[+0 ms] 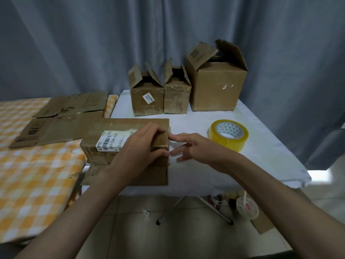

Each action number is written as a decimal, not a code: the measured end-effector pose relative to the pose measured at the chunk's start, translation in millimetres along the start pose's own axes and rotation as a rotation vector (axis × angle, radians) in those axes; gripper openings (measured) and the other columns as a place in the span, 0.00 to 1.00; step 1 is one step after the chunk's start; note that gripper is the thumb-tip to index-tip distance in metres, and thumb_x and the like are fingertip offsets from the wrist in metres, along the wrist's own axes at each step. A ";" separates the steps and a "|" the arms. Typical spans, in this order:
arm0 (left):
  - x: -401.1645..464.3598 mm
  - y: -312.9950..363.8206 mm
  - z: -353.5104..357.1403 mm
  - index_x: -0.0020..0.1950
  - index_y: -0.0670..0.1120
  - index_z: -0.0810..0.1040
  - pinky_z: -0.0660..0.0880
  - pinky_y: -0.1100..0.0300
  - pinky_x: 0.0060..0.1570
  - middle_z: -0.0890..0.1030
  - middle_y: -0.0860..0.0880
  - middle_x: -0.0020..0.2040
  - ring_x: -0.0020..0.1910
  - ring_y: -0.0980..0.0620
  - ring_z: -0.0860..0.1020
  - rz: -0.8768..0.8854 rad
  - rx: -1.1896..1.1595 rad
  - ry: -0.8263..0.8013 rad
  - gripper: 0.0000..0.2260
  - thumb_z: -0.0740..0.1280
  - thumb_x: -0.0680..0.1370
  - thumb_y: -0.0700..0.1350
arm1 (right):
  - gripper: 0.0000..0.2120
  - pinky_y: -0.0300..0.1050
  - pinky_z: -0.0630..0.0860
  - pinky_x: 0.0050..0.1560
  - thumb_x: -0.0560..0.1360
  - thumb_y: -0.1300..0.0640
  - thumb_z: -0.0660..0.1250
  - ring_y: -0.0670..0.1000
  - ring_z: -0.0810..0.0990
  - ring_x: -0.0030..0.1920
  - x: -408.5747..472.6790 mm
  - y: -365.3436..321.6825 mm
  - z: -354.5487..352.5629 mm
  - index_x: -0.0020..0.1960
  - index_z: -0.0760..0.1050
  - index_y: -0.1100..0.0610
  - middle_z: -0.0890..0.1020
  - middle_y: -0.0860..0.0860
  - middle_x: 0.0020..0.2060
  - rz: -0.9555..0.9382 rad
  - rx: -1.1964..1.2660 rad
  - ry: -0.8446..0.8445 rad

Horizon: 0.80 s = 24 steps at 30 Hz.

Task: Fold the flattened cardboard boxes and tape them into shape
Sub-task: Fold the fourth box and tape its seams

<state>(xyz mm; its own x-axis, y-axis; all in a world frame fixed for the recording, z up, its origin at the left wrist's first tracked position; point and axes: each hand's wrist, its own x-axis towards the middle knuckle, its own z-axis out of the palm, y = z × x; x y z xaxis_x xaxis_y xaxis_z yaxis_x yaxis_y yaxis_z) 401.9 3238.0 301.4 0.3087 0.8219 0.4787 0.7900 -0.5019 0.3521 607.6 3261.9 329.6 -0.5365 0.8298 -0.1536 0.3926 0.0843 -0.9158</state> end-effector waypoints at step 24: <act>-3.1 23.5 6.4 0.64 0.44 0.80 0.79 0.51 0.54 0.80 0.48 0.64 0.62 0.48 0.79 0.006 0.117 0.073 0.15 0.70 0.78 0.44 | 0.29 0.44 0.57 0.76 0.85 0.44 0.50 0.49 0.50 0.80 44.7 -13.7 39.7 0.82 0.45 0.51 0.49 0.46 0.81 0.046 0.155 0.259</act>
<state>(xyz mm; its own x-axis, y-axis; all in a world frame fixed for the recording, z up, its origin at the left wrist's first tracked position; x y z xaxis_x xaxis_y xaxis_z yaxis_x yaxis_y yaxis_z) 422.9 3225.3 303.0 0.2778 0.7951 0.5391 0.8459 -0.4684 0.2549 548.7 3275.9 320.5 -0.3046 0.9455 -0.1153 0.2827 -0.0259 -0.9589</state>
